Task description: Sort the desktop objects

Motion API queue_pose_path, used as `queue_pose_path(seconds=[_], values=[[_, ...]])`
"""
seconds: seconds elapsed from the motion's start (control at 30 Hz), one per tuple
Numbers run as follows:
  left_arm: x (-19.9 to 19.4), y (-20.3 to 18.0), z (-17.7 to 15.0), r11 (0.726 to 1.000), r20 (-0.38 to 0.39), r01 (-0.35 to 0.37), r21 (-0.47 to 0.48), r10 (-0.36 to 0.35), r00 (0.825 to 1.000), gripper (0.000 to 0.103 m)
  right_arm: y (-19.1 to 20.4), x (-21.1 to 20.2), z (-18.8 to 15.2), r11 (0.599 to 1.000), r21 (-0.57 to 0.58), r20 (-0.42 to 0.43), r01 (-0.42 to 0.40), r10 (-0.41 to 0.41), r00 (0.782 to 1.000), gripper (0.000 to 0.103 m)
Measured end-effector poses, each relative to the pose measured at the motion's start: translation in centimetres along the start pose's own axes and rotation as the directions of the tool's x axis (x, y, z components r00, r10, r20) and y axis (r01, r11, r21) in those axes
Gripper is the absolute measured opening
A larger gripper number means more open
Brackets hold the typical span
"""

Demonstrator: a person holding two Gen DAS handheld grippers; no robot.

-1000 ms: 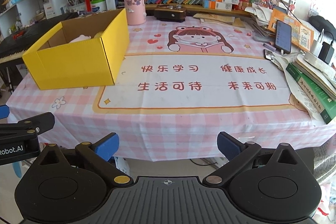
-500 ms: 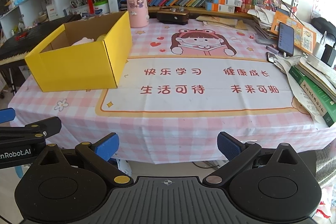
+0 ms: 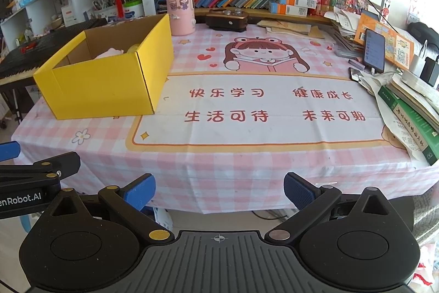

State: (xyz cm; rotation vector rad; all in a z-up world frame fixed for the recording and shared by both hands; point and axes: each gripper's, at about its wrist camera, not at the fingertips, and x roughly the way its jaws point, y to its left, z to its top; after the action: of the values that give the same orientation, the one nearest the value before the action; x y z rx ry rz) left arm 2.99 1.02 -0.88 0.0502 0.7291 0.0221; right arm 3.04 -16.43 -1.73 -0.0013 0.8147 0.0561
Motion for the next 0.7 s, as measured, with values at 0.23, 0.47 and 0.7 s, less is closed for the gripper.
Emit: queue_pose_path(seconds=[0.23,0.47,0.7], values=[[-0.02,0.04,-0.01,1.000,0.000,0.001,-0.002,-0.001,1.000,0.103,0.06,-0.02,0.02,1.000,-0.001,-0.002,-0.001,0.001,1.000,0.101],[-0.02,0.21,-0.05,1.000,-0.002,0.005,-0.003,-0.005,1.000,0.103,0.42,0.08,-0.13,1.000,-0.001,-0.004,0.000,0.000,1.000,0.101],[0.00,0.32,-0.13,1.000,0.000,0.010,-0.009,-0.010,1.000,0.103,0.62,0.14,-0.18,1.000,-0.001,-0.006,-0.001,0.001,1.000,0.101]])
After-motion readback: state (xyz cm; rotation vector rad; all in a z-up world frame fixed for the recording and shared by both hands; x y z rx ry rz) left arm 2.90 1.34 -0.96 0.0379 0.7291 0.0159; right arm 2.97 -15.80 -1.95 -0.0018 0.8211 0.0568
